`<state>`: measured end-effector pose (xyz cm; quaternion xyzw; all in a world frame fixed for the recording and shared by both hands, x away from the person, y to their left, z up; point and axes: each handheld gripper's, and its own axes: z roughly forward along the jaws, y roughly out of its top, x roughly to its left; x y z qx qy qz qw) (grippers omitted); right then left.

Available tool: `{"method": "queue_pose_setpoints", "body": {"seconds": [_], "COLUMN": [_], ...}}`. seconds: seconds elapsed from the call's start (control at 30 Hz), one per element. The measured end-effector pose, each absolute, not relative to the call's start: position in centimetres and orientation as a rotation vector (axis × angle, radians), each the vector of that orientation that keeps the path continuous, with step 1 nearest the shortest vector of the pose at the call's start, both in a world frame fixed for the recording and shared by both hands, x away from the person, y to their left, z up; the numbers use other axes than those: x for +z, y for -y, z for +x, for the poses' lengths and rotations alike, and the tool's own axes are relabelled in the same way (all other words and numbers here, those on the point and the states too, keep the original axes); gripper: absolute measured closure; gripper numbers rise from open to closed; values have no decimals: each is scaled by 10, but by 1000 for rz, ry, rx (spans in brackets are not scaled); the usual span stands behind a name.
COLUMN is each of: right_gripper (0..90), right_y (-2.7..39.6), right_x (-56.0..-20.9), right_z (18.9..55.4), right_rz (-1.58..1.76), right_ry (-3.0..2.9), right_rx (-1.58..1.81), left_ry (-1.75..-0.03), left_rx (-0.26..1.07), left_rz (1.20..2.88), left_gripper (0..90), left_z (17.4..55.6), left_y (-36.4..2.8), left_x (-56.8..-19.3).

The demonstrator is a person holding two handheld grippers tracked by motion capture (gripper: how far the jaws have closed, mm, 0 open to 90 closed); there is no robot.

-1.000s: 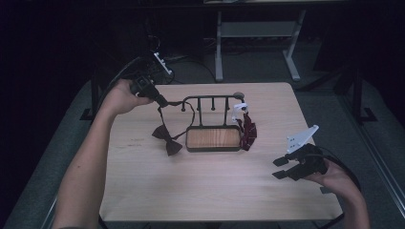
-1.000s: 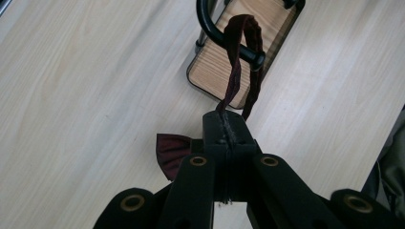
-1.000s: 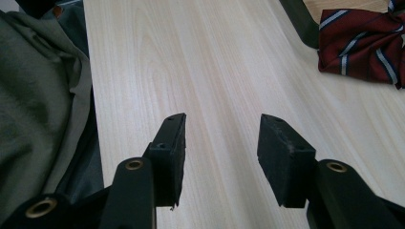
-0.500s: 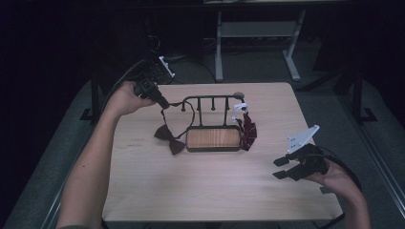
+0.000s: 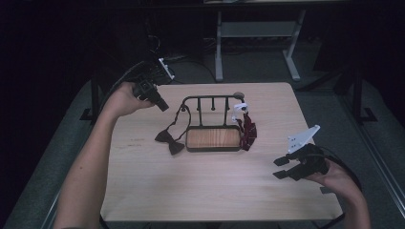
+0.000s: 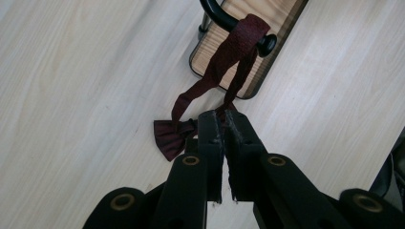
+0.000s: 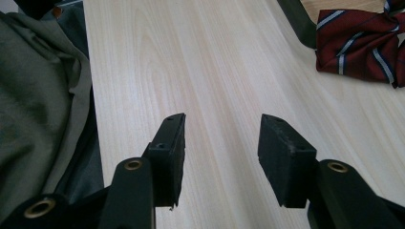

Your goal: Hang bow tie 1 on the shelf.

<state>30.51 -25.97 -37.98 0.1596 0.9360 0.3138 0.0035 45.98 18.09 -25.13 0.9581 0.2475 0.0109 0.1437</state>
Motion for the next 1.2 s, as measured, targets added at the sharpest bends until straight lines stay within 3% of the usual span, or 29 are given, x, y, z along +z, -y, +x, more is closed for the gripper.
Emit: {"method": "queue_pose_setpoints", "body": {"seconds": [1.2], "right_gripper": [493], "right_y": [259], "right_x": [-383], "right_z": [306], "right_rz": [534], "right_ry": [-2927], "right_rx": [969], "left_ry": [-674], "left_rx": [-7], "left_rz": [2753], "left_gripper": [760], "left_z": [434], "left_y": [-202], "left_x": [-265]}}
